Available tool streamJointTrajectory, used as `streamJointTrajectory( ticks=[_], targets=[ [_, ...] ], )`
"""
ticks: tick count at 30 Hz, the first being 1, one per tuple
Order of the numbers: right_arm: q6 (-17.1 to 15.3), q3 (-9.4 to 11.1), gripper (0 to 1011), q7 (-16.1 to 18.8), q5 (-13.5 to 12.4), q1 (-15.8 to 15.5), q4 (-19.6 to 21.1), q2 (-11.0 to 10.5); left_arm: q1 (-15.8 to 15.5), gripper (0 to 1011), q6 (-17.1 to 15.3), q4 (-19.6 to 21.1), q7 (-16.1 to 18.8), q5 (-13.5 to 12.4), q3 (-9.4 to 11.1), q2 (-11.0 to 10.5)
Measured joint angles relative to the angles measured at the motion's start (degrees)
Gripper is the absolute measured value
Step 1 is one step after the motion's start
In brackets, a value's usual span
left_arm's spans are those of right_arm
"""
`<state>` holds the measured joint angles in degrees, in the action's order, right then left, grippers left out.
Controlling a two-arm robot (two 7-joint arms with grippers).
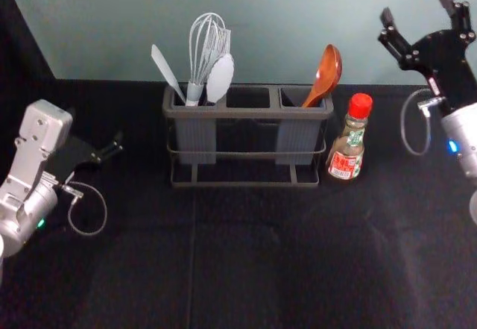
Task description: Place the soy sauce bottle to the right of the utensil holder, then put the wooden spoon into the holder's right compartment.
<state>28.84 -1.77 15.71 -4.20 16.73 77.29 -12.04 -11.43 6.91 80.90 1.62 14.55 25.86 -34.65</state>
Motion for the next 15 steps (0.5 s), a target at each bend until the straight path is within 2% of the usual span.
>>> streamJointTrajectory(
  ticks=[5,15],
  targets=[
    [-6.41,0.77,1004,-2.44,3.21,0.00,0.76,-1.37,0.00,1011,0.00,0.00,0.00,0.00,0.00,0.00],
    [-14.85,0.25,1004,-3.64,6.34,1.22,-0.51,-3.59,0.00,1011,0.00,0.00,0.00,0.00,0.00,0.00]
  ],
)
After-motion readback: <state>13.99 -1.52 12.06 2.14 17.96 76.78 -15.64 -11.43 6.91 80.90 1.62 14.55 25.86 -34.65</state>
